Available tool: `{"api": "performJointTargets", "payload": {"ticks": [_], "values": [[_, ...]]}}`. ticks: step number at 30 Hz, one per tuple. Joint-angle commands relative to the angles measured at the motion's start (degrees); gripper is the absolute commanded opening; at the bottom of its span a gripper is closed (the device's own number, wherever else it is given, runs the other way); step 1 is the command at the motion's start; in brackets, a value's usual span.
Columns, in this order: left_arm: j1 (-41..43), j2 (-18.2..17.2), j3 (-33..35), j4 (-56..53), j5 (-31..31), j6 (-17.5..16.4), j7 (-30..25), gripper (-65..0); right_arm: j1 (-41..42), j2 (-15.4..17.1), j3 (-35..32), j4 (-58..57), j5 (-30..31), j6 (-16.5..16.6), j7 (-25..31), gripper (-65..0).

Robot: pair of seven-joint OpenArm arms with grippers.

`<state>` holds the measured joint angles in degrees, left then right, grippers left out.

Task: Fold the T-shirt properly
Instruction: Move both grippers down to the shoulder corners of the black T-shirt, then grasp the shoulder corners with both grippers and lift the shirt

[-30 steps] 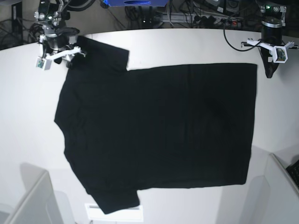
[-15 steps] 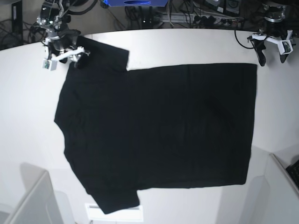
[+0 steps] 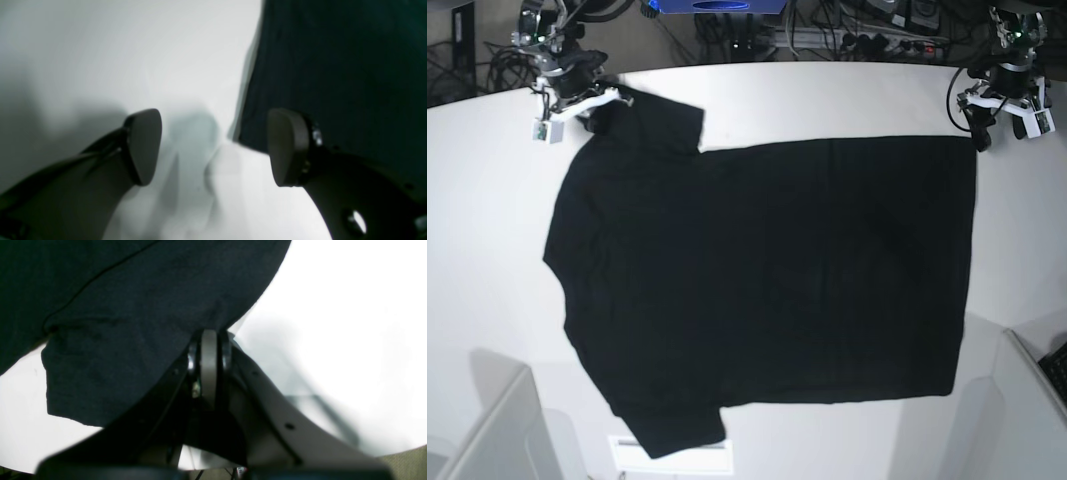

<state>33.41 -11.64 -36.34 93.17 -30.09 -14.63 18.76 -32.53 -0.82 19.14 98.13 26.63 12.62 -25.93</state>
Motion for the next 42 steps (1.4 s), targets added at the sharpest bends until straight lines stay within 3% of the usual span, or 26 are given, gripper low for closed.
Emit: {"api": "performJointTargets", "payload": {"ticks": [1, 4, 11, 16, 18, 25, 26, 42], "values": [[-0.9, -0.7, -0.5, -0.1, -0.5, 0.2, 0.4, -18.4, -0.9, 0.1, 0.2, -0.1, -1.4, -0.5, -3.6, -65.0], [-4.0, -0.6, -0.5, -2.6, -0.6, 0.1, 4.4, -18.4, -0.9, 0.1, 0.2, -0.1, -1.4, -0.5, -3.6, -65.0], [-8.6, -0.5, -0.5, -6.1, -0.5, -5.6, 10.2, -18.6, -0.9, 0.1, 0.2, -0.1, -1.4, -0.5, -3.6, -65.0], [-9.7, -0.4, 1.1, -7.8, -0.7, -5.8, 12.5, -20.1, -0.9, 0.1, 0.2, -0.1, -1.4, -0.5, -3.6, -65.0], [-9.5, -0.6, 3.5, -7.3, -0.8, -5.8, 12.7, -26.8, -0.9, 0.1, 0.2, -0.1, -1.5, -0.5, -3.6, -65.0], [-9.6, -0.8, 4.8, -9.0, -0.8, -5.8, 12.7, -62.5, -0.9, 0.2, 0.2, -0.1, -1.5, -0.5, -3.5, -65.0], [-9.5, -0.9, 4.8, -8.8, -0.8, -5.8, 12.7, -65.0, -0.9, 0.2, 0.2, 0.0, -1.5, -0.5, -3.5, -65.0], [-2.6, -2.4, 4.6, 0.5, -0.4, -5.8, 12.8, -65.0, -5.4, -0.2, 0.2, 10.6, -1.4, -0.5, -3.6, -65.0]]}}
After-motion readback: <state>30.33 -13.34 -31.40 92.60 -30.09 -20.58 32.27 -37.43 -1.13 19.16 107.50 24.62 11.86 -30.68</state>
